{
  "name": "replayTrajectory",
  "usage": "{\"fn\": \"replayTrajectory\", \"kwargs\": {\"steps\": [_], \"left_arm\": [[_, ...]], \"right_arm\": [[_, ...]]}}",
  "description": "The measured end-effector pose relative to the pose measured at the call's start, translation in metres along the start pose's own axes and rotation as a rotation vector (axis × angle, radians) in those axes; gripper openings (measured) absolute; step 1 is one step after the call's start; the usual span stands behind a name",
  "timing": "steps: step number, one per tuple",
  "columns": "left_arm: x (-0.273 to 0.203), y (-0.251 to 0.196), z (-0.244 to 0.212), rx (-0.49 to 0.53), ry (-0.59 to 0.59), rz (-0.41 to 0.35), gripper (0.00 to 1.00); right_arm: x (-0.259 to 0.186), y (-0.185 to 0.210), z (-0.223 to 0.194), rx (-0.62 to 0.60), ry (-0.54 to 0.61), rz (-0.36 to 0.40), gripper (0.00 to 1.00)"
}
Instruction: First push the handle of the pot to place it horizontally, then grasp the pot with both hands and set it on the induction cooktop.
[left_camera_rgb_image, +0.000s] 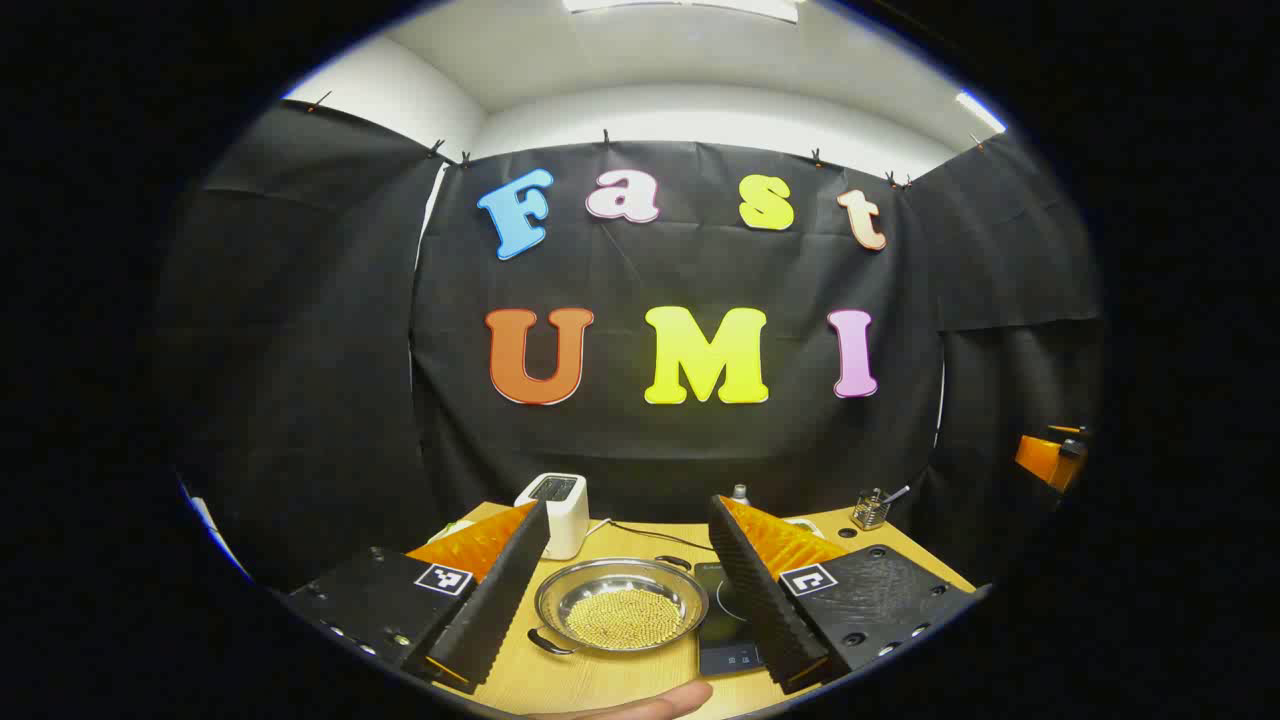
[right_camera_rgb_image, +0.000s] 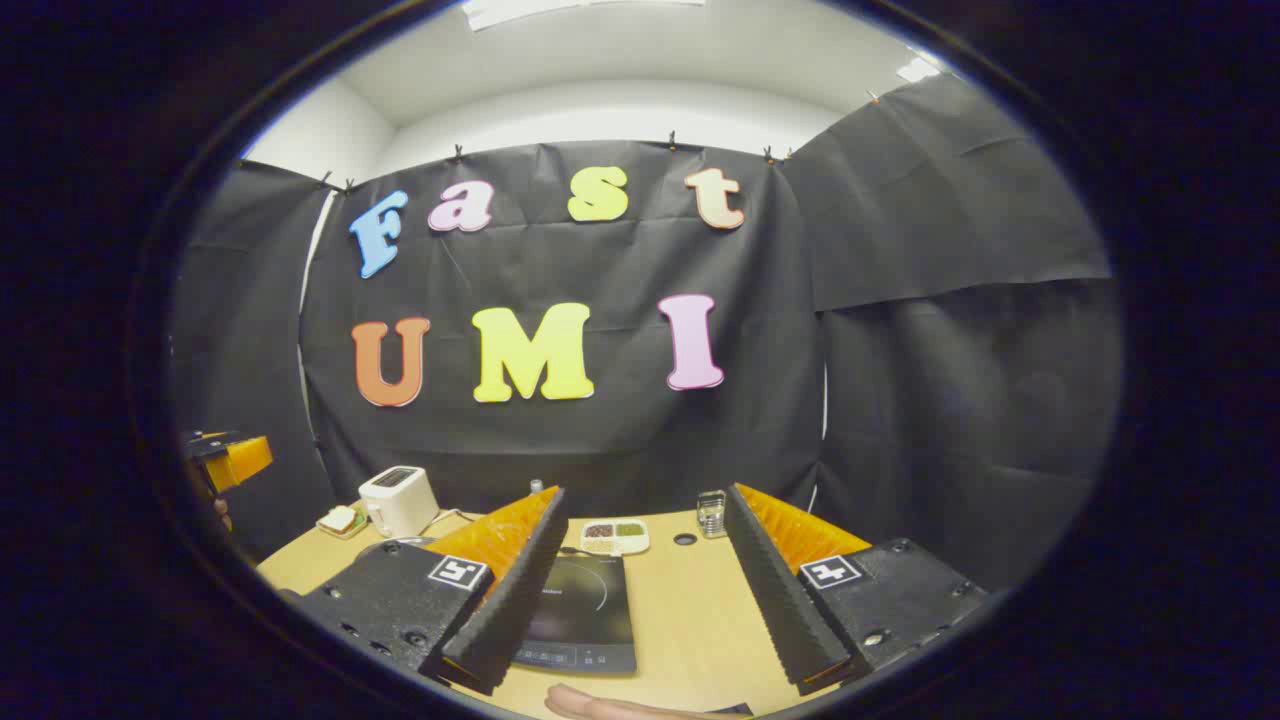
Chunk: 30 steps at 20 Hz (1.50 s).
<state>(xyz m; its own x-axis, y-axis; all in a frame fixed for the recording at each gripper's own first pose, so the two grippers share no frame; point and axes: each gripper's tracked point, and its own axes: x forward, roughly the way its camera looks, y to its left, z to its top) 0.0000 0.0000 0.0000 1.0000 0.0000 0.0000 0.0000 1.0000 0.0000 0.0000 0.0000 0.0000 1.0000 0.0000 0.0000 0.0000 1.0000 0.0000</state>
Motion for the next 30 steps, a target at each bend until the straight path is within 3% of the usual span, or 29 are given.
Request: {"fn": "replayTrajectory", "kwargs": {"steps": [8, 14, 20, 23, 24, 25, 26, 27, 28, 30], "left_arm": [[-0.008, 0.007, -0.009, 0.018, 0.010, -0.019, 0.96], [-0.009, 0.004, -0.012, 0.025, -0.003, -0.029, 0.95], [-0.001, 0.014, -0.015, 0.045, -0.040, -0.004, 0.95], [0.001, 0.006, -0.016, 0.062, -0.065, -0.037, 0.95], [0.000, 0.006, -0.019, 0.070, -0.068, -0.044, 0.84], [0.001, 0.006, -0.024, 0.082, -0.057, -0.048, 0.90], [0.006, 0.005, -0.032, 0.092, -0.037, -0.063, 0.85], [0.009, 0.004, -0.041, 0.098, -0.004, -0.069, 0.75], [0.011, 0.005, -0.050, 0.098, 0.033, -0.070, 0.55], [0.015, 0.011, -0.059, 0.095, 0.068, -0.064, 0.37]], "right_arm": [[-0.015, -0.002, 0.012, -0.042, -0.060, -0.013, 0.96], [-0.017, 0.002, 0.003, -0.043, -0.042, -0.001, 0.96], [-0.021, 0.000, 0.007, -0.061, -0.082, -0.004, 0.98], [-0.022, 0.000, 0.006, -0.038, -0.091, 0.001, 0.96], [-0.021, -0.002, 0.005, -0.034, -0.090, -0.002, 0.96], [-0.021, -0.002, 0.003, -0.033, -0.090, 0.000, 0.96], [-0.021, 0.000, 0.003, -0.034, -0.093, 0.005, 0.96], [-0.021, -0.001, 0.004, -0.034, -0.095, 0.005, 0.96], [-0.020, -0.002, 0.002, -0.035, -0.096, 0.003, 0.96], [-0.018, -0.001, -0.001, -0.032, -0.094, 0.004, 0.96]]}}
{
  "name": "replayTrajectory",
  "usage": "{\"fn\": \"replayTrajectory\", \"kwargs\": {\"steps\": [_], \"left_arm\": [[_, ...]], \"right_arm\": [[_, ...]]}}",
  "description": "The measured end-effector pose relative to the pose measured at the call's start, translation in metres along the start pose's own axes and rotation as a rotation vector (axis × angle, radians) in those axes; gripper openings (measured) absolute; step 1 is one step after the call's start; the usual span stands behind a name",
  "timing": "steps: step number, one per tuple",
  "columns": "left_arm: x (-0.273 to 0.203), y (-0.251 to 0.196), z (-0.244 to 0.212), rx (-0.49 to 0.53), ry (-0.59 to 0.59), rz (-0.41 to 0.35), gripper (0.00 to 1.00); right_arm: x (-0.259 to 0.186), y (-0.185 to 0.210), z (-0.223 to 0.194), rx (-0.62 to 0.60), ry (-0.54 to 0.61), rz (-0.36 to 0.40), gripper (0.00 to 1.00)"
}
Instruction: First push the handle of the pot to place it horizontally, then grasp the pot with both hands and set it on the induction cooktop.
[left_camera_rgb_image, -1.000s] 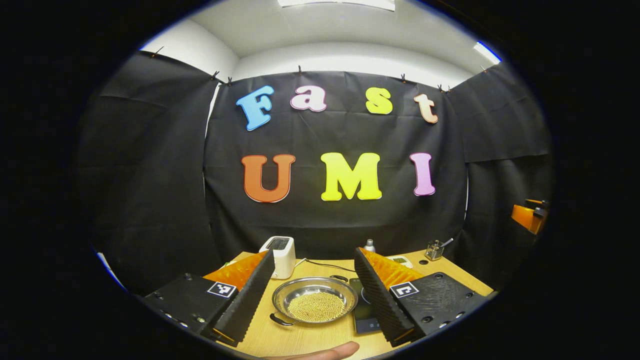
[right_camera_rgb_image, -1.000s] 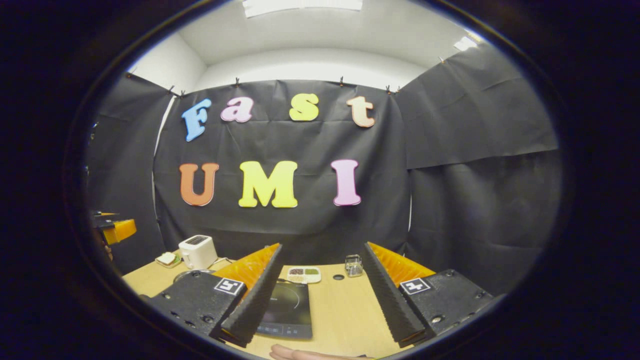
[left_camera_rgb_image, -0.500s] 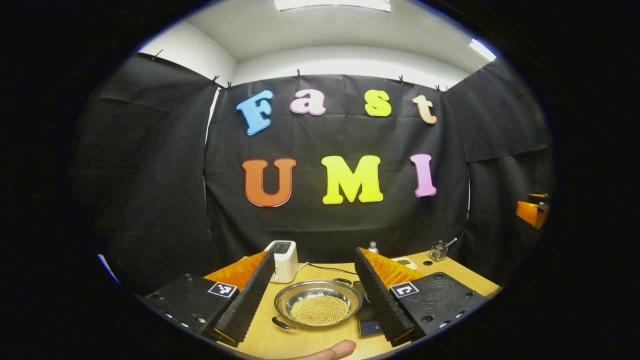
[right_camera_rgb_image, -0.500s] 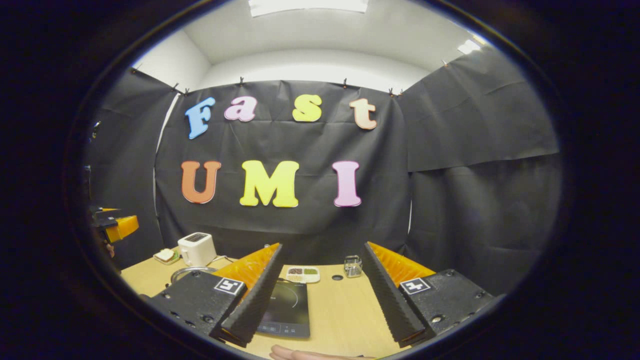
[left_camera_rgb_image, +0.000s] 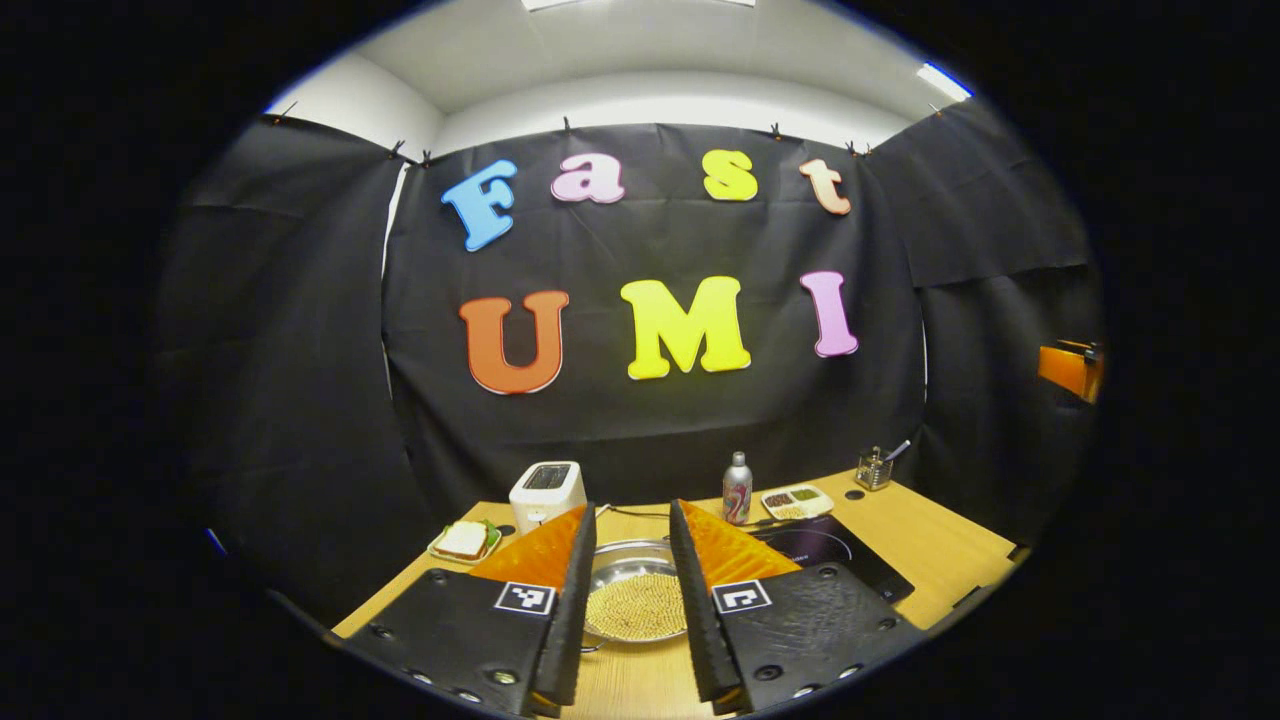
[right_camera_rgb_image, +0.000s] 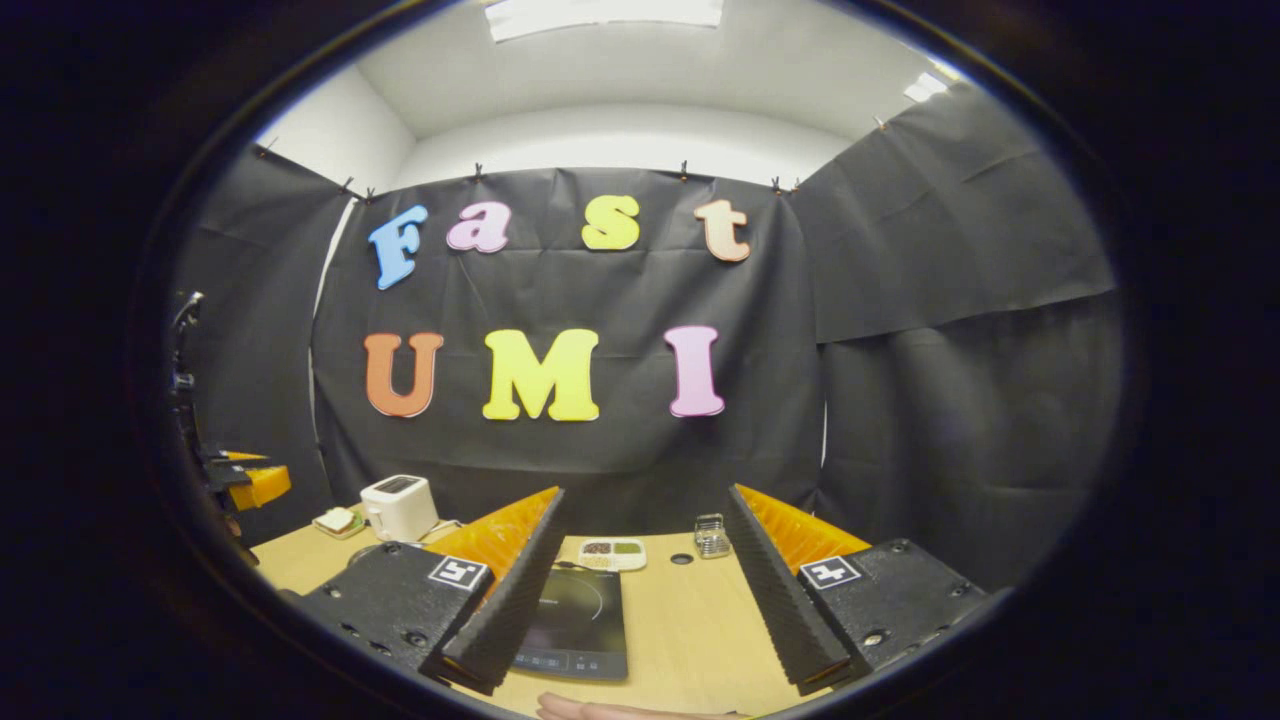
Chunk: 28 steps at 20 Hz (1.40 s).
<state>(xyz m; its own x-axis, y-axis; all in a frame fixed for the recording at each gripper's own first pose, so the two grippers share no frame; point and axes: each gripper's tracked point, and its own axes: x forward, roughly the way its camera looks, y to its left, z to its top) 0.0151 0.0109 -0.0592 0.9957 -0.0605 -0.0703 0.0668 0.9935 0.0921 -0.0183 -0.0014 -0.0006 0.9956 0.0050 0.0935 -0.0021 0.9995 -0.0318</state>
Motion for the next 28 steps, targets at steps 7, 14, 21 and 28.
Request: {"fn": "replayTrajectory", "kwargs": {"steps": [7, 14, 21, 28], "left_arm": [[0.025, 0.030, -0.037, 0.004, 0.111, 0.055, 0.00], [0.037, 0.036, -0.118, -0.019, 0.343, 0.055, 0.00], [0.039, 0.017, -0.201, -0.091, 0.575, 0.004, 0.10], [0.039, -0.002, -0.251, -0.147, 0.729, -0.073, 0.00]], "right_arm": [[0.006, 0.003, -0.007, 0.010, 0.024, 0.008, 0.96], [0.012, 0.006, -0.020, 0.006, 0.051, 0.014, 0.96], [0.018, 0.009, -0.032, -0.007, 0.077, 0.024, 0.96], [0.023, 0.000, -0.040, -0.030, 0.094, -0.009, 0.96]]}}
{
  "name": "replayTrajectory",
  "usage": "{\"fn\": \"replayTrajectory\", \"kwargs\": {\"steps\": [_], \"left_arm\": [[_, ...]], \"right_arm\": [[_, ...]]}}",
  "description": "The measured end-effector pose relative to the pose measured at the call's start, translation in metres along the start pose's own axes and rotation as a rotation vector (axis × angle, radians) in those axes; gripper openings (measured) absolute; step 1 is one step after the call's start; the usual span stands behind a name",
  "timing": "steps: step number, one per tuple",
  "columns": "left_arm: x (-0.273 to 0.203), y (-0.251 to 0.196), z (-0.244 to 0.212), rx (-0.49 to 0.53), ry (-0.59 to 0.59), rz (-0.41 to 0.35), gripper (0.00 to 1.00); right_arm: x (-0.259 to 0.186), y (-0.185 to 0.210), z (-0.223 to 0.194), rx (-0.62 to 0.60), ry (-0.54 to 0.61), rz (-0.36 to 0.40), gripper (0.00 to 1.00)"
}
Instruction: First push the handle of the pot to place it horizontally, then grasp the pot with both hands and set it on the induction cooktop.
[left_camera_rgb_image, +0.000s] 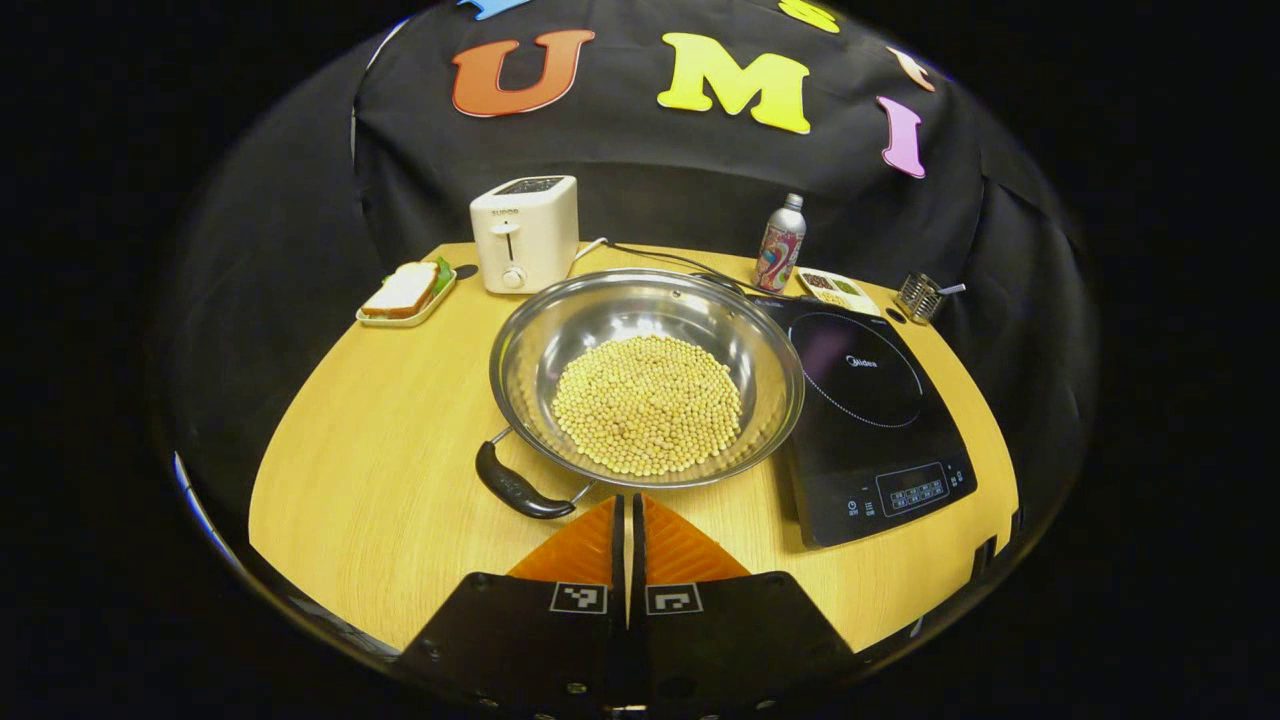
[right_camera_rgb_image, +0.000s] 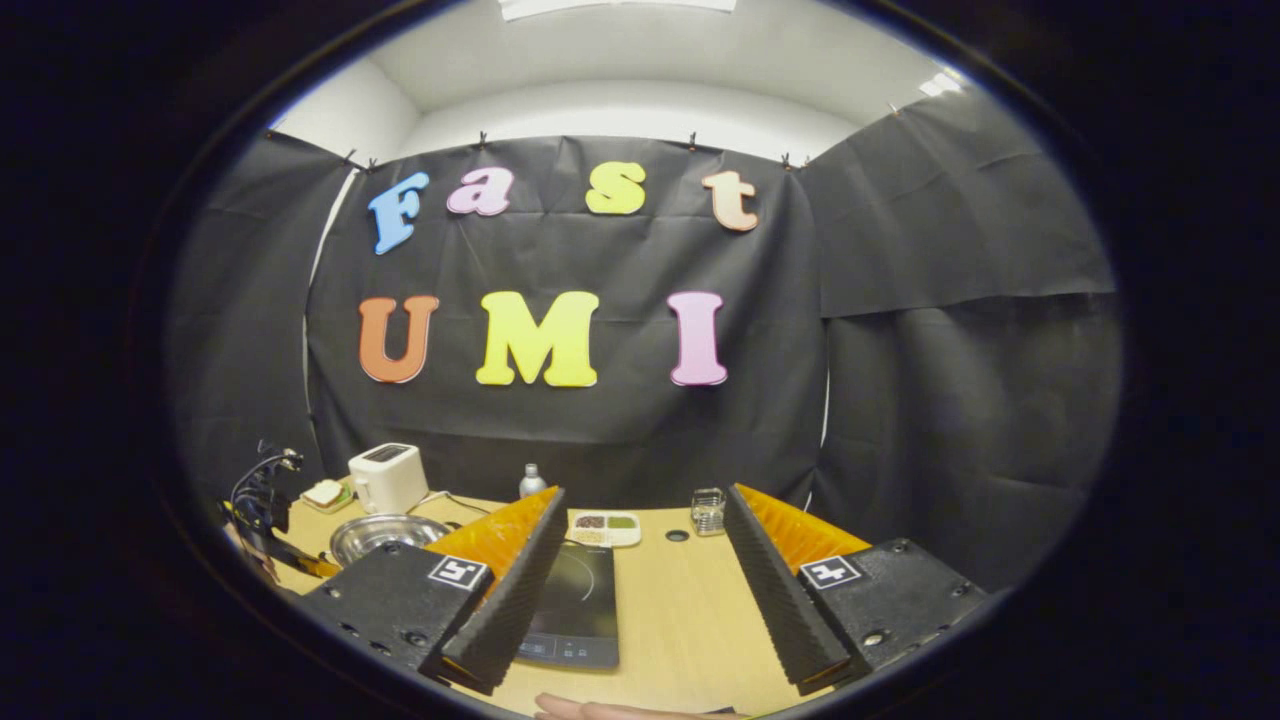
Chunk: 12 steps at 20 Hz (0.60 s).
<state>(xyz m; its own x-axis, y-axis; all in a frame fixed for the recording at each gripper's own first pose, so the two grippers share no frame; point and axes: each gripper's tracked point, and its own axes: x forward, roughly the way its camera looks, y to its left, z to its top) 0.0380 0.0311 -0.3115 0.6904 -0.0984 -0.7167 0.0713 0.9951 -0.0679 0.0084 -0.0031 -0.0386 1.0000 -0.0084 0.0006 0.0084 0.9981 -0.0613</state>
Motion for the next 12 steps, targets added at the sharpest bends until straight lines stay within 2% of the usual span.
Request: {"fn": "replayTrajectory", "kwargs": {"steps": [5, 10, 12], "left_arm": [[0.019, 0.002, -0.011, 0.039, 0.058, 0.035, 0.00], [0.033, 0.018, -0.019, 0.011, 0.116, 0.079, 0.00], [0.035, 0.022, -0.017, -0.018, 0.103, 0.086, 0.00]], "right_arm": [[0.004, 0.002, -0.003, 0.027, 0.012, 0.007, 0.98], [0.004, 0.005, -0.004, 0.033, 0.007, 0.016, 0.98], [0.003, 0.004, -0.003, 0.029, -0.001, 0.018, 0.98]]}}
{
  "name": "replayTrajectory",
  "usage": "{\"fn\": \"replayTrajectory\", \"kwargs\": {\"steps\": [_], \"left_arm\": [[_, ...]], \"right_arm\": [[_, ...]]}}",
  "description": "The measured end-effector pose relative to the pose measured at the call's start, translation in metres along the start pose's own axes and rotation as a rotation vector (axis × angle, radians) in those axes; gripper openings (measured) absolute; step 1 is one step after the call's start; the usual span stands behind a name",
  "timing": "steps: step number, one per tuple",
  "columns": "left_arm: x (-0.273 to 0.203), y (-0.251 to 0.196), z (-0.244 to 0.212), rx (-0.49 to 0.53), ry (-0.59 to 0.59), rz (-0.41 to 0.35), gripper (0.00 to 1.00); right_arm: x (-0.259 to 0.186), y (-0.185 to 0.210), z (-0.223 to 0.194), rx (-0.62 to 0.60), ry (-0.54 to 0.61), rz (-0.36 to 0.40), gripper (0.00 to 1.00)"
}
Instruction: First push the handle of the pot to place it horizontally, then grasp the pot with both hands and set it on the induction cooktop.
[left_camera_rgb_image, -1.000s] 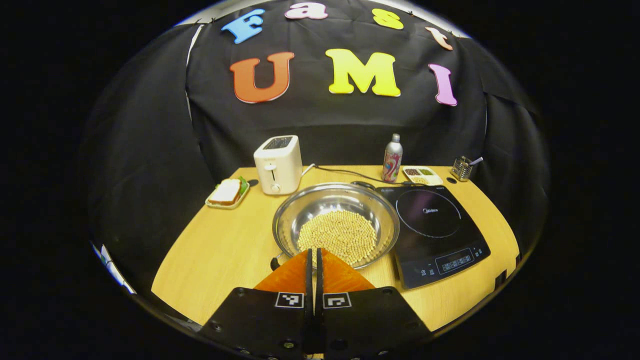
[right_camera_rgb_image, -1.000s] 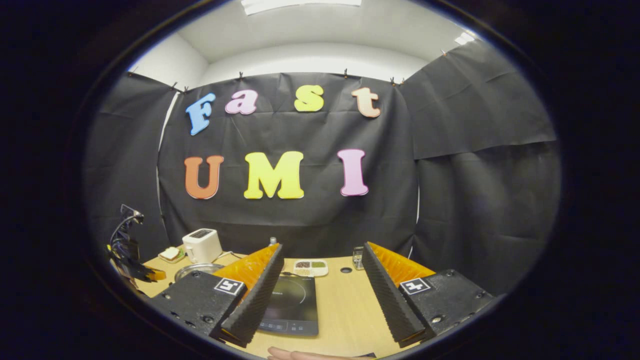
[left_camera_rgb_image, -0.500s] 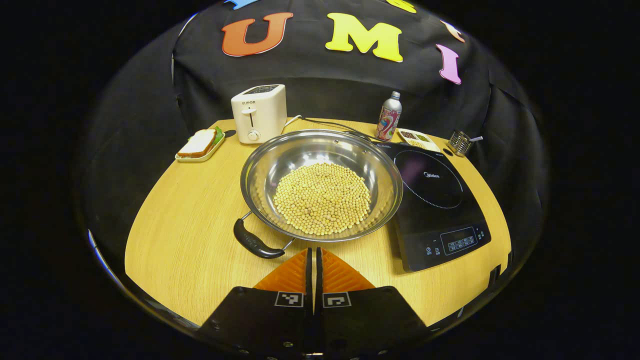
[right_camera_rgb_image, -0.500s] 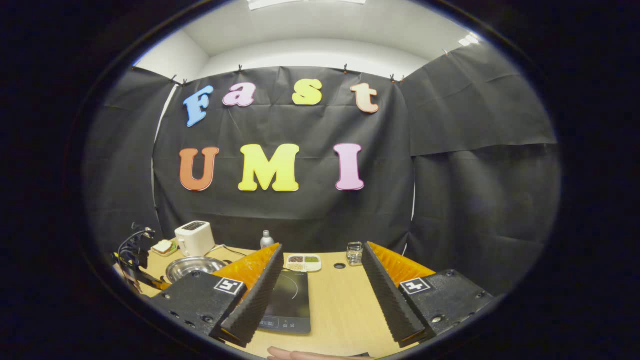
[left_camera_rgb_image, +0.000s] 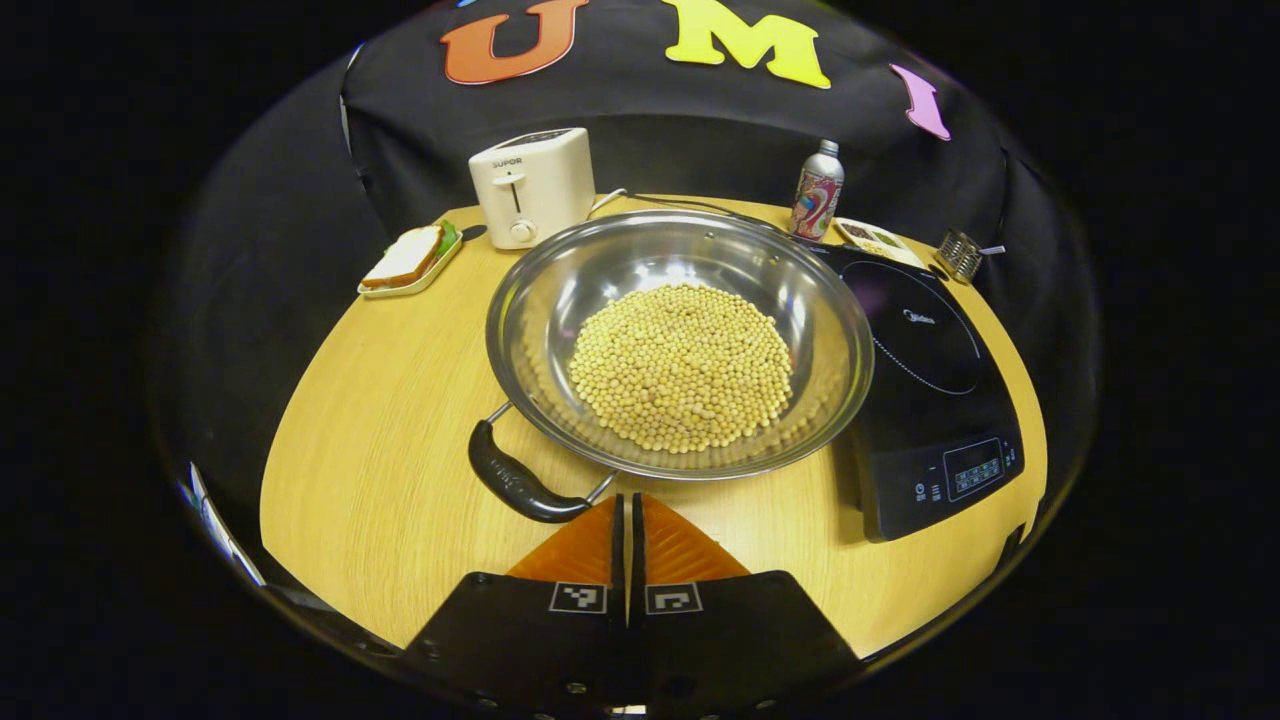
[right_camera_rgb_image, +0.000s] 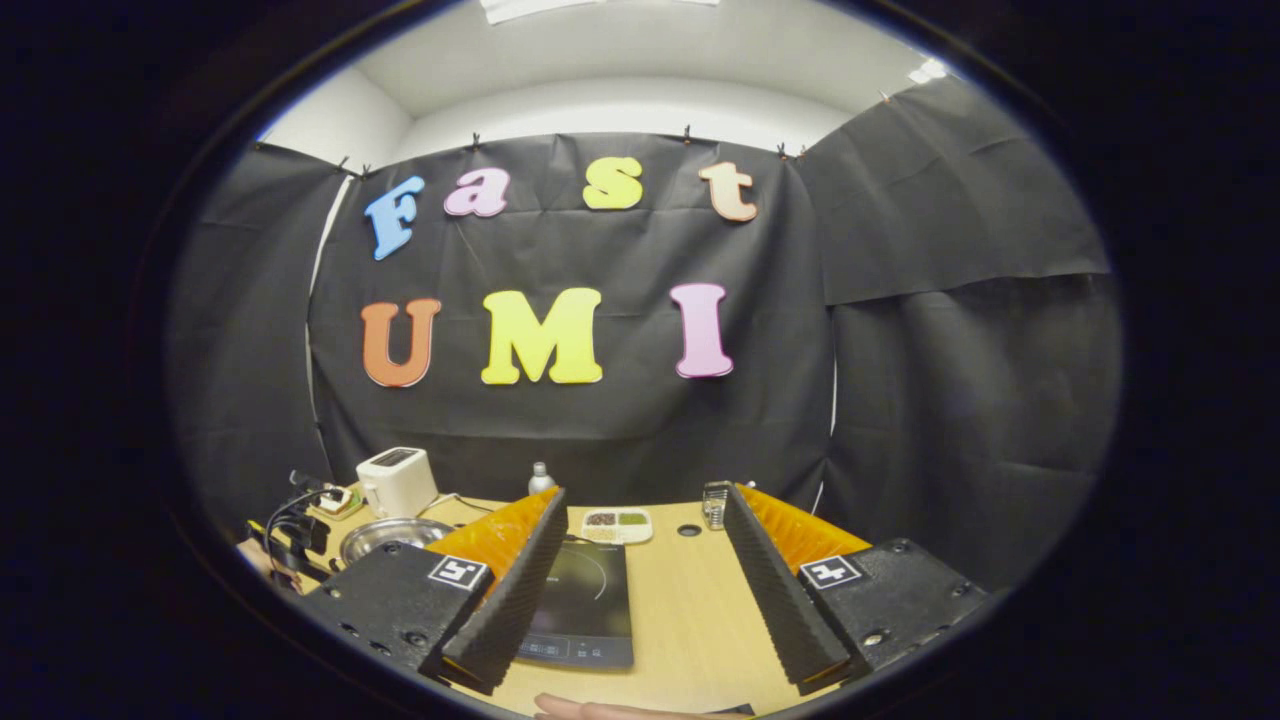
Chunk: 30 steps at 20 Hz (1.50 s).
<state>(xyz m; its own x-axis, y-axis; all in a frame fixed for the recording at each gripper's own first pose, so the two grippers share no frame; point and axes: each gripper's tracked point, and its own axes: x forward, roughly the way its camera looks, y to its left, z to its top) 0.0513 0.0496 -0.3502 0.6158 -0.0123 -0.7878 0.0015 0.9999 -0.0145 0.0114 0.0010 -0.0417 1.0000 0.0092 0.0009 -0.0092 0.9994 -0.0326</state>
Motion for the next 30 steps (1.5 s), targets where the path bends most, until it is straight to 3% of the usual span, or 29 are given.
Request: {"fn": "replayTrajectory", "kwargs": {"steps": [3, 4, 5, 6, 7, 13, 14, 15, 17, 18, 28, 29, 30], "left_arm": [[0.002, 0.012, 0.002, -0.011, -0.004, 0.026, 0.00], [0.005, 0.014, 0.003, -0.017, -0.006, 0.033, 0.10], [0.006, 0.017, 0.005, -0.022, -0.007, 0.038, 0.00], [0.007, 0.019, 0.005, -0.020, -0.005, 0.045, 0.10], [0.008, 0.022, 0.006, -0.016, -0.008, 0.051, 0.00], [0.014, 0.029, 0.014, -0.090, -0.014, 0.007, 0.00], [0.016, 0.035, 0.015, -0.089, -0.015, 0.012, 0.10], [0.017, 0.040, 0.016, -0.090, -0.018, 0.018, 0.00], [0.021, 0.049, 0.017, -0.094, -0.017, 0.035, 0.10], [0.023, 0.059, 0.015, -0.089, -0.007, 0.057, 0.00], [0.044, 0.089, 0.031, -0.134, 0.015, 0.041, 0.00], [0.046, 0.091, 0.035, -0.138, 0.019, 0.035, 0.10], [0.048, 0.095, 0.039, -0.142, 0.022, 0.034, 0.00]], "right_arm": [[-0.001, -0.004, 0.000, -0.007, -0.008, -0.007, 0.96], [-0.002, -0.005, 0.001, -0.003, -0.011, -0.009, 0.98], [-0.003, -0.005, 0.002, -0.002, -0.015, -0.011, 0.98], [-0.003, -0.006, 0.002, -0.003, -0.019, -0.013, 0.99], [-0.004, -0.006, 0.003, -0.001, -0.024, -0.013, 0.98], [-0.004, -0.007, 0.006, -0.031, -0.066, -0.035, 0.99], [-0.003, -0.006, 0.006, -0.036, -0.076, -0.035, 0.96], [-0.002, -0.006, 0.007, -0.035, -0.082, -0.038, 0.96], [0.003, -0.008, 0.004, -0.019, -0.078, -0.045, 0.96], [0.006, -0.006, 0.004, -0.013, -0.075, -0.044, 0.96], [0.026, 0.015, 0.023, -0.059, -0.129, -0.039, 0.96], [0.028, 0.019, 0.025, -0.064, -0.137, -0.040, 0.96], [0.029, 0.023, 0.025, -0.070, -0.142, -0.037, 0.96]]}}
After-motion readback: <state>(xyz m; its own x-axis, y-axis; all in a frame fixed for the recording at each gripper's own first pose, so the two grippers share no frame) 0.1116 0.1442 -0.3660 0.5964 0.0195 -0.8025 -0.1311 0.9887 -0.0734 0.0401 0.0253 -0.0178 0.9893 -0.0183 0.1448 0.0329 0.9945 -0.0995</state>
